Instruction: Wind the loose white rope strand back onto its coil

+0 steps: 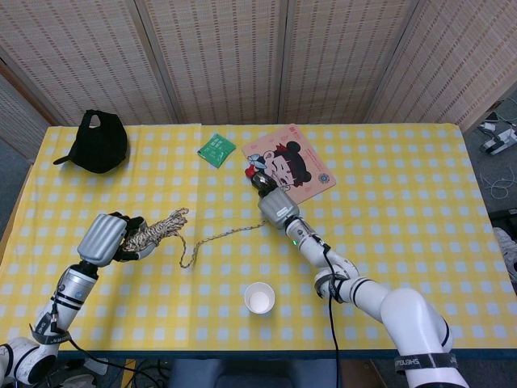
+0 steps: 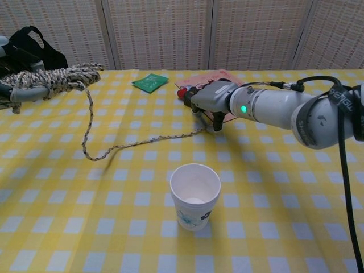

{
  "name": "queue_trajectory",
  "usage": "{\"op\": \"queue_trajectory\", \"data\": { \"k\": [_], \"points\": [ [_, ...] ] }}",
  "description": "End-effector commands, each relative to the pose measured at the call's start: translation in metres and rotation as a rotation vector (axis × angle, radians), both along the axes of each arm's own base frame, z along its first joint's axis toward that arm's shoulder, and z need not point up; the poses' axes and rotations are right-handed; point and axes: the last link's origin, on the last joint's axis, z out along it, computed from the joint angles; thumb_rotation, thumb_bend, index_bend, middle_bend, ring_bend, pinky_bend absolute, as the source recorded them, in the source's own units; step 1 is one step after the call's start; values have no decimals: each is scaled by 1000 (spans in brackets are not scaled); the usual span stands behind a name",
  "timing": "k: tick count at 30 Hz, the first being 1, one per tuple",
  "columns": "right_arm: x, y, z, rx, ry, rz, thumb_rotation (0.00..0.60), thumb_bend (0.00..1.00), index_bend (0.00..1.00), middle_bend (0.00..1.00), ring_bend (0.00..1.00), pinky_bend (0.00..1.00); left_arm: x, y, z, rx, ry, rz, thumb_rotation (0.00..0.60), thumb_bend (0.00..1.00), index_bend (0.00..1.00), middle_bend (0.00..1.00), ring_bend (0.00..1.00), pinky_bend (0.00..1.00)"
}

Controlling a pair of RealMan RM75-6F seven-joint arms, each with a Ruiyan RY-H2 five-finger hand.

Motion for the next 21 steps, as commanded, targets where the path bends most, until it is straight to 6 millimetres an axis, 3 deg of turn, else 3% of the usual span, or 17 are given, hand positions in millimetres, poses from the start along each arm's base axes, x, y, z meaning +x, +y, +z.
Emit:
{"op": "queue_trajectory", "data": {
  "k": [1, 10, 14, 21],
  "points": [
    [-1, 0, 0, 0, -1, -2, 600, 398, 559, 201, 0, 0, 0, 0, 1, 4, -1, 0, 396, 358, 781, 813, 652, 527],
    [-2, 5, 14, -16, -55, 11, 600, 438, 571, 209, 0, 0, 0, 8, 8, 28, -31, 29, 398, 358, 782, 813, 652, 527],
    [1, 11, 35, -33, -112, 41, 600, 437, 573, 209, 0, 0, 1, 15, 14, 52, -58, 56, 399, 358, 782, 813, 652, 527],
    [14, 30, 87, -53, -225, 98, 600, 437, 578, 209, 0, 0, 9, 31, 22, 100, -81, 105, 408, 358, 782, 813, 652, 527]
  ]
}}
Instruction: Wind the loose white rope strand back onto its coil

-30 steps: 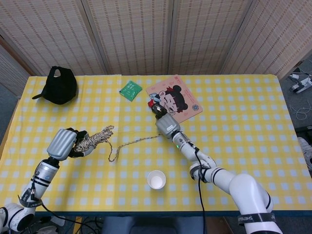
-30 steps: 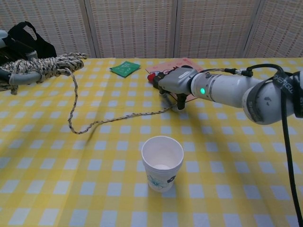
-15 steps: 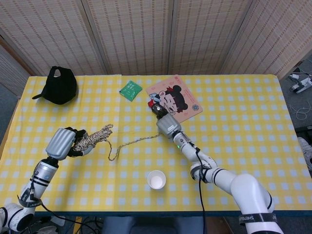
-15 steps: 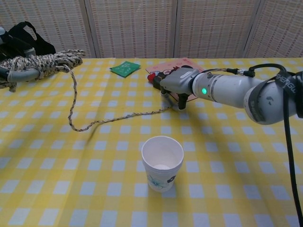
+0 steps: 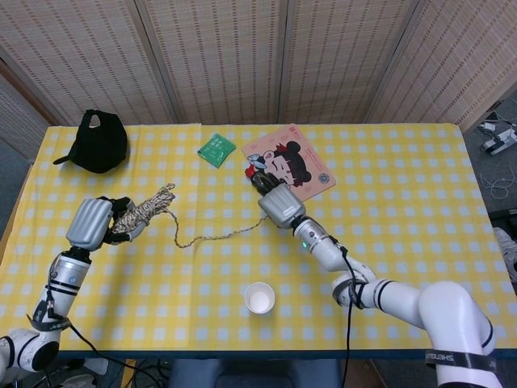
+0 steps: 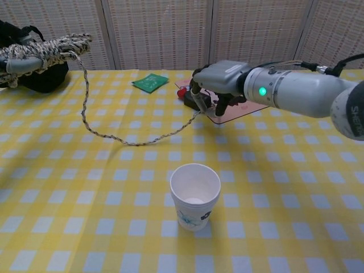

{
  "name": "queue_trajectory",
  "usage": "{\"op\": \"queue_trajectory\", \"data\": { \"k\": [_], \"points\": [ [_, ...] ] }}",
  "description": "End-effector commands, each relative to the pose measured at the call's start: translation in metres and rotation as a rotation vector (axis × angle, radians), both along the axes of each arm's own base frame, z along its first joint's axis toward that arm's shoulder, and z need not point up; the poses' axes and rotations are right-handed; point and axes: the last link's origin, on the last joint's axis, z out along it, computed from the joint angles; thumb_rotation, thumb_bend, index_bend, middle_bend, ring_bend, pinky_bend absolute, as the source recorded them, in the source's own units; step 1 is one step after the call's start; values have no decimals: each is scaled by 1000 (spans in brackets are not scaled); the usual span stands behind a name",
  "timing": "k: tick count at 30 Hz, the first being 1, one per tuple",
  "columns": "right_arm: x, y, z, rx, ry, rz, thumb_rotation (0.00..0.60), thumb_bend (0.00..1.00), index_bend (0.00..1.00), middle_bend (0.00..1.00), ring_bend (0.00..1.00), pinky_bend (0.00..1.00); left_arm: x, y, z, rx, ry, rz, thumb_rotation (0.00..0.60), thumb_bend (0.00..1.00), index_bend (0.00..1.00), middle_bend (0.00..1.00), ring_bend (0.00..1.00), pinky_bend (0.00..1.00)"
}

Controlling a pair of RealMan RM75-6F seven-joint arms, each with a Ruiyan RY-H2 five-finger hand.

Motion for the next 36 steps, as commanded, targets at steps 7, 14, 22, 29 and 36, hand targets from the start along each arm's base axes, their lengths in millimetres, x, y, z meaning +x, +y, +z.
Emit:
{"op": "queue_trajectory", "data": {
  "k": [7, 14, 22, 29, 36],
  "points": [
    [32, 35, 83, -36, -148, 112, 600, 437, 585, 212, 0, 0, 16, 19, -5, 7, 11, 72, 381, 358, 782, 813, 652, 525],
    [73, 55, 106, -3, -254, 172, 600, 438, 586, 212, 0, 0, 42, 25, -19, -14, 10, 62, 387, 358, 782, 813, 652, 525],
    [117, 54, 117, -11, -342, 201, 600, 436, 587, 212, 0, 0, 74, 25, -42, -55, -3, 6, 399, 358, 782, 813, 652, 525],
    [141, 45, 114, -33, -366, 175, 600, 433, 587, 212, 0, 0, 101, 15, -58, -81, -20, -83, 418, 358, 782, 813, 652, 525],
    [150, 32, 111, -79, -349, 139, 600, 430, 587, 212, 0, 0, 125, 3, -66, -115, -66, -180, 371, 358, 782, 813, 652, 525]
  ]
}}
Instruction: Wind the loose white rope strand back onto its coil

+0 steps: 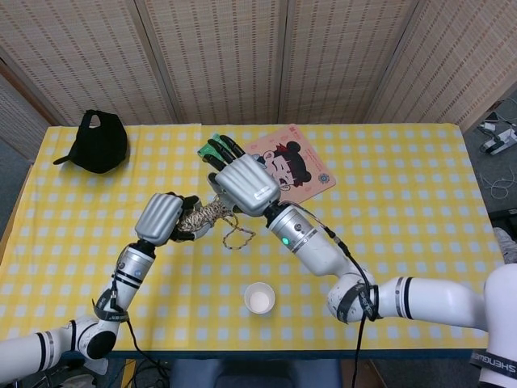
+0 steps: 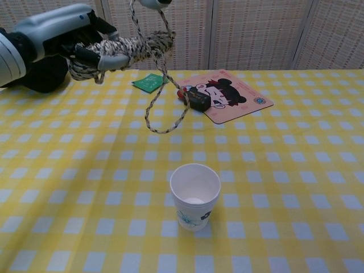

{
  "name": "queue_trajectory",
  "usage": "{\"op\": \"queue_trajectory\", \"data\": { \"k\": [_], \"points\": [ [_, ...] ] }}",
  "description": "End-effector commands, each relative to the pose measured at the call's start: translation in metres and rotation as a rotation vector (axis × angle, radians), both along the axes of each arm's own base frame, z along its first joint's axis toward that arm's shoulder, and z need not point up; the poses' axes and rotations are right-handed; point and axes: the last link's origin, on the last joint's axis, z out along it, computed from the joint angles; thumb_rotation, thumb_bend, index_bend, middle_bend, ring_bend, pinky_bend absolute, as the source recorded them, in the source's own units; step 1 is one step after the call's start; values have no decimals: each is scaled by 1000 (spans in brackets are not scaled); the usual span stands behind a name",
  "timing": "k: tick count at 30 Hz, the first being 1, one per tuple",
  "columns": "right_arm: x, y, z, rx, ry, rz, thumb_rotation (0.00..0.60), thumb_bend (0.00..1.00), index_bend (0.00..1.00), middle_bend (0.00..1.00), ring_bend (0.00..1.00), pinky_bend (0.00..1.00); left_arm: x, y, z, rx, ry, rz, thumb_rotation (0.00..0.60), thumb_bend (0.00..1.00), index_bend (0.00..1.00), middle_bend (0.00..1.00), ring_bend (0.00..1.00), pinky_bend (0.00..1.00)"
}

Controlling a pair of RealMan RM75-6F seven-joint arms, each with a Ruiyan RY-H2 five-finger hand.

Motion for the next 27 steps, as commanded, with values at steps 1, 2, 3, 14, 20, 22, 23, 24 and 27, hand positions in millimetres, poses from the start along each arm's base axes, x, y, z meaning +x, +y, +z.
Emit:
{"op": "queue_trajectory", "data": {
  "k": [1, 2, 3, 14, 20, 22, 23, 24, 27],
  "points": [
    [5, -7, -1, -29, 8, -18, 600, 430, 587, 212, 0, 0, 11, -6, -3, -18, -30, -47, 348, 358, 782, 813, 652, 525],
    [5, -8, -2, -32, 10, -24, 600, 430, 587, 212, 0, 0, 14, -7, -4, -18, -38, -57, 342, 358, 782, 813, 651, 525],
    [5, -10, -2, -35, 11, -33, 600, 430, 587, 212, 0, 0, 16, -8, -3, -19, -51, -71, 341, 358, 782, 813, 651, 525],
    [-12, -27, -7, -36, 6, -125, 600, 431, 587, 212, 0, 0, 28, -14, 4, -22, -225, -150, 378, 358, 780, 813, 649, 523],
    [-30, -39, -8, -35, -8, -187, 600, 430, 589, 212, 0, 0, 26, -16, 9, 3, -270, -186, 420, 358, 780, 812, 649, 521],
    [-36, -42, -9, -31, -10, -201, 600, 430, 589, 212, 0, 0, 25, -16, 10, 8, -287, -192, 424, 358, 780, 812, 650, 520],
    [-40, -43, -11, -29, -6, -207, 600, 430, 590, 212, 0, 0, 25, -16, 11, 10, -302, -195, 423, 358, 779, 812, 650, 520],
    [-43, -43, -12, -28, -2, -210, 600, 430, 590, 212, 0, 0, 25, -16, 12, 9, -314, -195, 422, 358, 779, 811, 650, 520],
    [-53, -45, -19, -17, 3, -227, 600, 431, 590, 212, 0, 0, 25, -17, 15, 13, -353, -196, 420, 358, 778, 811, 650, 520]
  ]
}}
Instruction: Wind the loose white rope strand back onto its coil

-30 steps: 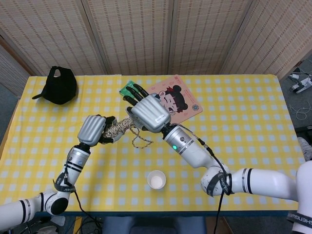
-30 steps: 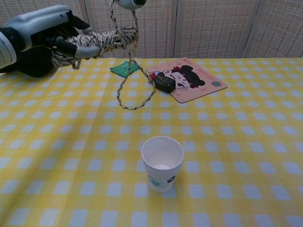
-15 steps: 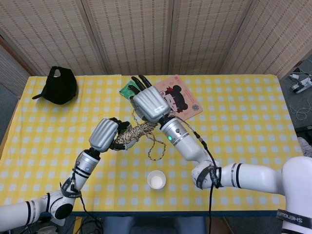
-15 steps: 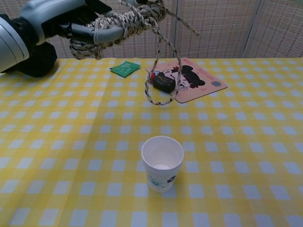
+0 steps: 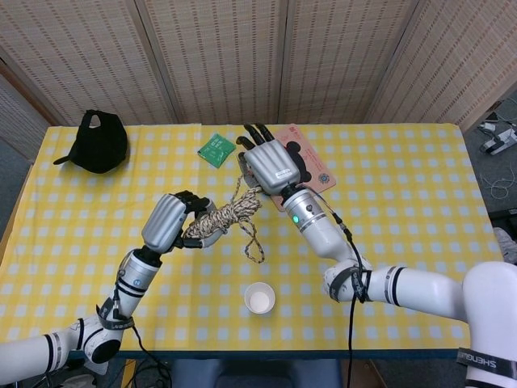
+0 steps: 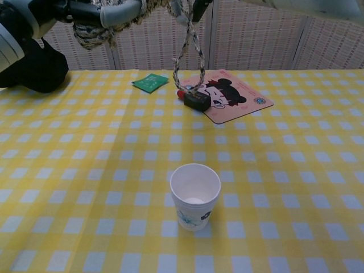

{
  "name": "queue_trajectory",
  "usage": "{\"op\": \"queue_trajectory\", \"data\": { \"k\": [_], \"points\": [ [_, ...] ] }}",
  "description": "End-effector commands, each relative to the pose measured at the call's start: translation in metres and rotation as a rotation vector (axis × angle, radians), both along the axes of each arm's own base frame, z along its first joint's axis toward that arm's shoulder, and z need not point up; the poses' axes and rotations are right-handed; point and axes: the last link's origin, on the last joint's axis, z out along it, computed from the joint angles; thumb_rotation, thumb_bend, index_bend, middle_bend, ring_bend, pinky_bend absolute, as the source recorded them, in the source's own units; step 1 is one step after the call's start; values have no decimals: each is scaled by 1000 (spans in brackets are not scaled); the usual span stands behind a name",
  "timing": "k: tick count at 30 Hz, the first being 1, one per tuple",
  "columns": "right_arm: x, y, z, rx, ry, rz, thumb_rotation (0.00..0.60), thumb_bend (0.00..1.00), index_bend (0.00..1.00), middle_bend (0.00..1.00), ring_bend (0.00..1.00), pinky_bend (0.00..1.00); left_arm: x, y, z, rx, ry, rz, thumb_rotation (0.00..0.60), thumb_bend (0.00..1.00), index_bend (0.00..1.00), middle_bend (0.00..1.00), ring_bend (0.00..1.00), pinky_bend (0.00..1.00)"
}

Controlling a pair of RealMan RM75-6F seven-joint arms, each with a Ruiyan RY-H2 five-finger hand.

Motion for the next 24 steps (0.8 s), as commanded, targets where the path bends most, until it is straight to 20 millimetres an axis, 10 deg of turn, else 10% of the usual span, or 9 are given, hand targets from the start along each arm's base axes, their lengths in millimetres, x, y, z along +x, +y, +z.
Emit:
{"op": "queue_trajectory", "data": {
  "k": [1, 24],
  "points": [
    [-11, -1, -7, 13, 6, -16, 600, 431, 590, 212, 0, 0, 0, 0, 5, 6, -40, -1, 418, 358, 778, 811, 650, 520],
    [-63, 32, -55, 98, 136, 20, 600, 430, 593, 213, 0, 0, -10, 27, 35, 79, -174, 176, 365, 358, 776, 811, 650, 517]
  ]
}}
